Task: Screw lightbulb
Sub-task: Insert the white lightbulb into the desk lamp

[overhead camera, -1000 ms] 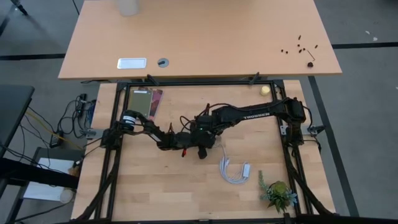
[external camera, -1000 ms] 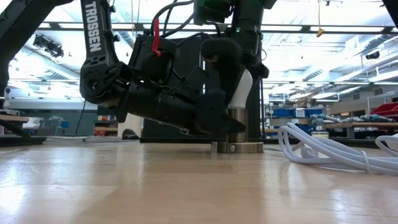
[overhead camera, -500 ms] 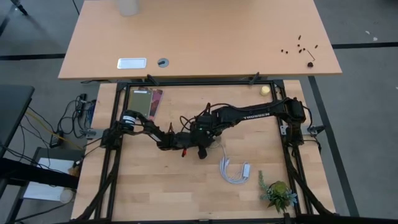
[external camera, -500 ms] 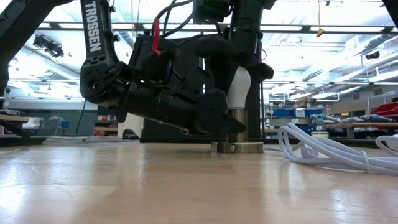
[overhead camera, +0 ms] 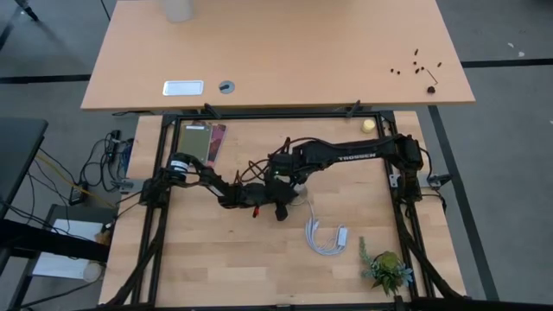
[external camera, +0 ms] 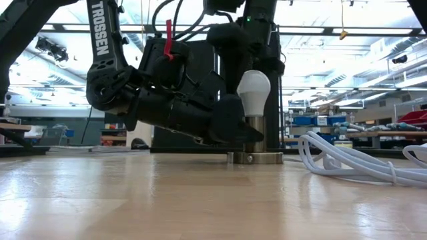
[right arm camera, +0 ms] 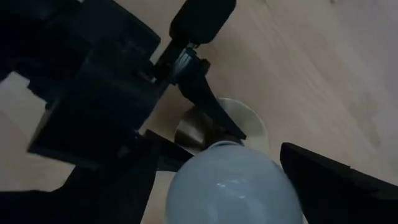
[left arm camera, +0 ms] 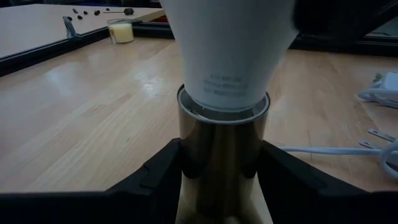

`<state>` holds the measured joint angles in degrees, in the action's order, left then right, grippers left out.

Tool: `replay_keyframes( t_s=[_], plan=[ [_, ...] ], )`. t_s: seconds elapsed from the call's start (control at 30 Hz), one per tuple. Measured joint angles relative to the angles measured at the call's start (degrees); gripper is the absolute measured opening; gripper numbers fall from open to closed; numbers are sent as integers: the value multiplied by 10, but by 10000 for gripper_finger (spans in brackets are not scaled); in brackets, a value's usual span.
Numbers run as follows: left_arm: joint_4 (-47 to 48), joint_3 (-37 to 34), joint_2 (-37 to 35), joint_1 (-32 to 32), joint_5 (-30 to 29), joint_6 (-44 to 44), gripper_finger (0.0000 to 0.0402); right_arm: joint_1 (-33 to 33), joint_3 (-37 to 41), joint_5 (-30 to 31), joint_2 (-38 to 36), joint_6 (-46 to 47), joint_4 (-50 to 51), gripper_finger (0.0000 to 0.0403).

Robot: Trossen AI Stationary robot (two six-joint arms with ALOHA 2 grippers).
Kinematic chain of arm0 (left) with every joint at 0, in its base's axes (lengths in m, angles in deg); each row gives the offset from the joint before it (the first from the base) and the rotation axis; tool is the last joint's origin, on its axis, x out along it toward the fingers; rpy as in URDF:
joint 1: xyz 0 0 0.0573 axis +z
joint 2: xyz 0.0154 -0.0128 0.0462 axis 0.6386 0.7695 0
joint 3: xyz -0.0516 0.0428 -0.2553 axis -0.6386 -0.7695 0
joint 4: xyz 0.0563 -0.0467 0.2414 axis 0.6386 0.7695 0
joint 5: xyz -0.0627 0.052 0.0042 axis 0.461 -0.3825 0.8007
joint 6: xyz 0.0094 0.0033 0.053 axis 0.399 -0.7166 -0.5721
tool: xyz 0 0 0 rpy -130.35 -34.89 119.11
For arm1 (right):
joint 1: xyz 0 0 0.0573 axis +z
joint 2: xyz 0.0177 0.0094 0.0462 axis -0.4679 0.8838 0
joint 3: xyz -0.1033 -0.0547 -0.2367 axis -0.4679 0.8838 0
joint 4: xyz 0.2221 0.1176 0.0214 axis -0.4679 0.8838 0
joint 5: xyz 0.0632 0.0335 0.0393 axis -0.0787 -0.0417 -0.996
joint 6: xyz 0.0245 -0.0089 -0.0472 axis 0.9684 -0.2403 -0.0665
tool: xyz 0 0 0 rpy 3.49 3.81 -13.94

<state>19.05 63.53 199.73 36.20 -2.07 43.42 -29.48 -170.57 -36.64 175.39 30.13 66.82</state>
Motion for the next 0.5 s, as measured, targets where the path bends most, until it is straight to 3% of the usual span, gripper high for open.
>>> replay_keyframes(
  t_s=[0.5],
  plan=[
    [0, 0, 0, 0, 0, 0, 187, 4, -6, -7, -1, -216, 14, 340]
  ],
)
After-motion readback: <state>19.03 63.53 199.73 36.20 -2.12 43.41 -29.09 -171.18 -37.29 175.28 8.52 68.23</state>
